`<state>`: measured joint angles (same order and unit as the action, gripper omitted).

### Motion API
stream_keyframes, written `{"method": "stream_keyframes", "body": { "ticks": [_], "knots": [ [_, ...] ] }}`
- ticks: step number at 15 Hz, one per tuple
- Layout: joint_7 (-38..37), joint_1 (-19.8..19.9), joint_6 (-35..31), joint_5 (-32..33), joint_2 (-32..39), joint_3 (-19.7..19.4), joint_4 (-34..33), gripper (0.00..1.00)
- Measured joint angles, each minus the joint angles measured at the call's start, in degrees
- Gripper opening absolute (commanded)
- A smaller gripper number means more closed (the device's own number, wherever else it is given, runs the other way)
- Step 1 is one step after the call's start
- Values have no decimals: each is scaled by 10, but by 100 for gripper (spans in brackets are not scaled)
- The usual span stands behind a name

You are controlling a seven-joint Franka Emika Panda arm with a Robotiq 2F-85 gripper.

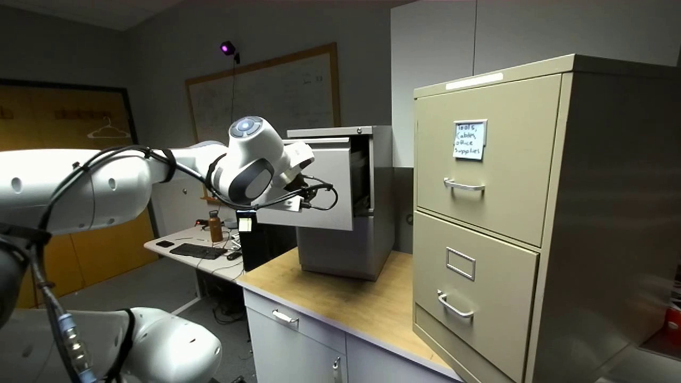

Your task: Close the upper drawer

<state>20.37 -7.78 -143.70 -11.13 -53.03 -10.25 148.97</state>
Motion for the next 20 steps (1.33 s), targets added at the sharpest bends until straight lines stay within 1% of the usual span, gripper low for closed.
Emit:
{"method": "stream_keyframes", "body": {
  "ticks": [1, 5, 7, 10, 14, 20],
  "knots": [
    [0, -15, -21, -9, -1, 0, 5, 8],
    [-8, -86, -95, -40, -1, 0, 20, 3],
    [-17, -117, -133, -45, 2, 0, 25, 3],
    [-36, -152, -201, -45, 14, 0, 31, 4],
    [-70, -176, -303, -44, 57, 0, 30, 4],
    [-135, -180, -409, -27, 134, 5, 15, 4]
  ]
}}
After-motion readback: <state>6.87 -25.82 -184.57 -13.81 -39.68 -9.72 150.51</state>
